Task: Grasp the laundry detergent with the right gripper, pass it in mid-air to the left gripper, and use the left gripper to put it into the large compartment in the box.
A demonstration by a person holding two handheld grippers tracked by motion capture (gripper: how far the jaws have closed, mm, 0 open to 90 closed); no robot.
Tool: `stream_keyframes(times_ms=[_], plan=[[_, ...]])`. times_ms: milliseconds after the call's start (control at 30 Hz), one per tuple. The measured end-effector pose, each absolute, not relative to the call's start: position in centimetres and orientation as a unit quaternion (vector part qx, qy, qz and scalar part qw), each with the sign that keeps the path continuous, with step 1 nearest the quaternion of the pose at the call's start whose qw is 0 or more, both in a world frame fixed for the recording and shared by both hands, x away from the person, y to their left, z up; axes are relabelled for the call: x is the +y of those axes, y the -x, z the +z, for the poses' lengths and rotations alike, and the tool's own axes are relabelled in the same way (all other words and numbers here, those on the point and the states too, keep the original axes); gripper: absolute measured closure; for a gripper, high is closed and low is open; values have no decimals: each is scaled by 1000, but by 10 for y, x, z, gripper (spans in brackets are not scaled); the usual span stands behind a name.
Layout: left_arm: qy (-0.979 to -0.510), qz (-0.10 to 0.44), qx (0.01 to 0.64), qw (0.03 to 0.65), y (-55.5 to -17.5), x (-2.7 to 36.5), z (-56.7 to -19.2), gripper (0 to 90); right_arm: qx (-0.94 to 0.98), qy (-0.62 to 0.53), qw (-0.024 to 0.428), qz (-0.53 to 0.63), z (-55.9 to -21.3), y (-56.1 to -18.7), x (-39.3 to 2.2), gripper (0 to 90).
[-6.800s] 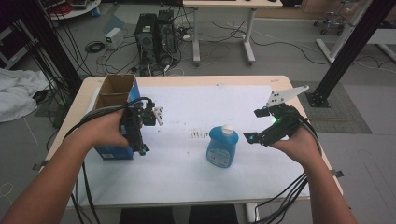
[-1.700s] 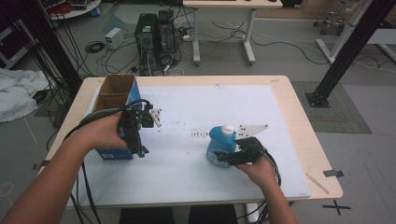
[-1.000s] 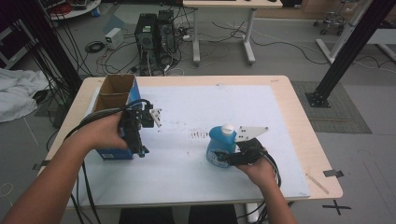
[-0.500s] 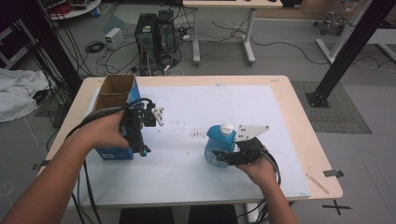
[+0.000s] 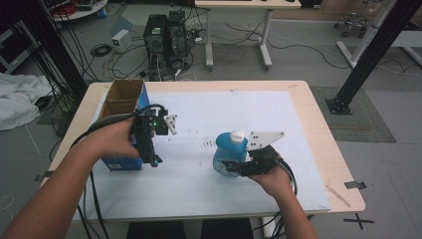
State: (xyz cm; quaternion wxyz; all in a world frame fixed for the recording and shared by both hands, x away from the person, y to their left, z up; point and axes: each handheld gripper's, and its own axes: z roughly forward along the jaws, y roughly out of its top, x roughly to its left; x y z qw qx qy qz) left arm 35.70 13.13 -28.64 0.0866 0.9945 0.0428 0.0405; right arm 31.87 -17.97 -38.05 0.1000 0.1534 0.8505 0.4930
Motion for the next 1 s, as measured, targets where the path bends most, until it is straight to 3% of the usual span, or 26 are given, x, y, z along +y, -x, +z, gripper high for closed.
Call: stream_keyframes(times_ms=[1000], plan=[[-995,36,13,89,-347,109,-280,18,864,-96,77,489,-375,-316,-136,467]])
